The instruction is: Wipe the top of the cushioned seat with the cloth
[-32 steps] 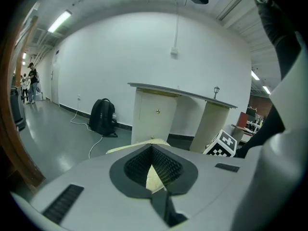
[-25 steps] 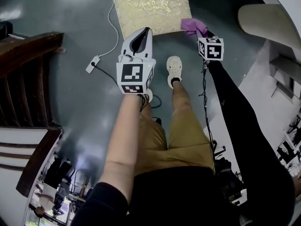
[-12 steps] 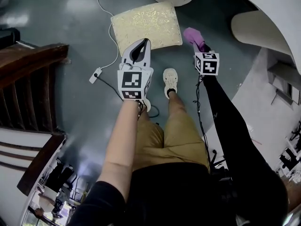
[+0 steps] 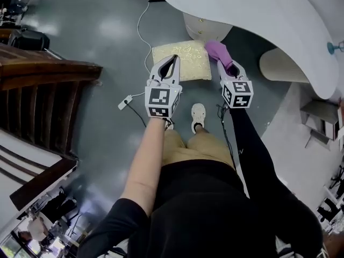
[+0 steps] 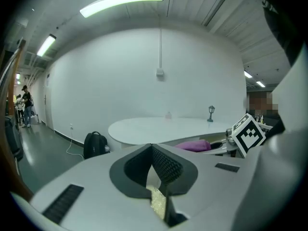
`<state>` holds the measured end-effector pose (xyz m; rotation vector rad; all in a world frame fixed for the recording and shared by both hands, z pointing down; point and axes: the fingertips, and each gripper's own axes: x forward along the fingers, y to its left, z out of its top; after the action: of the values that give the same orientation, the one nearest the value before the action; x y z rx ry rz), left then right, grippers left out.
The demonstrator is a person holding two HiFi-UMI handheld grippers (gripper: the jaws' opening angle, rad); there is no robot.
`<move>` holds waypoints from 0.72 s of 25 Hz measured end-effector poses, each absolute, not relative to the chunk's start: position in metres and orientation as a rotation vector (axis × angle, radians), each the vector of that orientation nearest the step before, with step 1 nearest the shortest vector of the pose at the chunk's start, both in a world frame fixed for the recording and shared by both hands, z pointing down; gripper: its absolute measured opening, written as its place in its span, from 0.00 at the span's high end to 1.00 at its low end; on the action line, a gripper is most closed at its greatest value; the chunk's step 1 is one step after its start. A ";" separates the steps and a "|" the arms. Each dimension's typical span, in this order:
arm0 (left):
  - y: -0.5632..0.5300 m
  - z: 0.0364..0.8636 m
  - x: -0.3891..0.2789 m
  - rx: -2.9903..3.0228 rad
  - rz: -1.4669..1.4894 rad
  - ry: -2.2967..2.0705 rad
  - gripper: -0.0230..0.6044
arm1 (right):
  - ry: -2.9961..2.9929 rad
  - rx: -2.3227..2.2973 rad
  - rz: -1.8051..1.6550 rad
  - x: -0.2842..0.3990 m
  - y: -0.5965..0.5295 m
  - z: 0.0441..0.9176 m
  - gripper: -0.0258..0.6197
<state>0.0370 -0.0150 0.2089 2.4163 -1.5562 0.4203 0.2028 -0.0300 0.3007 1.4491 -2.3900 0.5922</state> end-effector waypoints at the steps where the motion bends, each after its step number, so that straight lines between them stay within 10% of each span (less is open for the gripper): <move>1: -0.017 0.192 0.034 2.424 0.391 -1.575 0.95 | -2.417 1.457 0.549 0.198 -0.033 0.278 0.82; 18: -0.006 0.035 0.017 2.628 0.226 -1.761 0.95 | -2.639 1.486 -0.008 0.187 -0.038 0.070 0.82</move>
<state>0.0169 -0.0063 0.0347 2.6280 -1.7613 0.2265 0.1872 -0.0382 0.0704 1.4862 -2.6390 -0.0080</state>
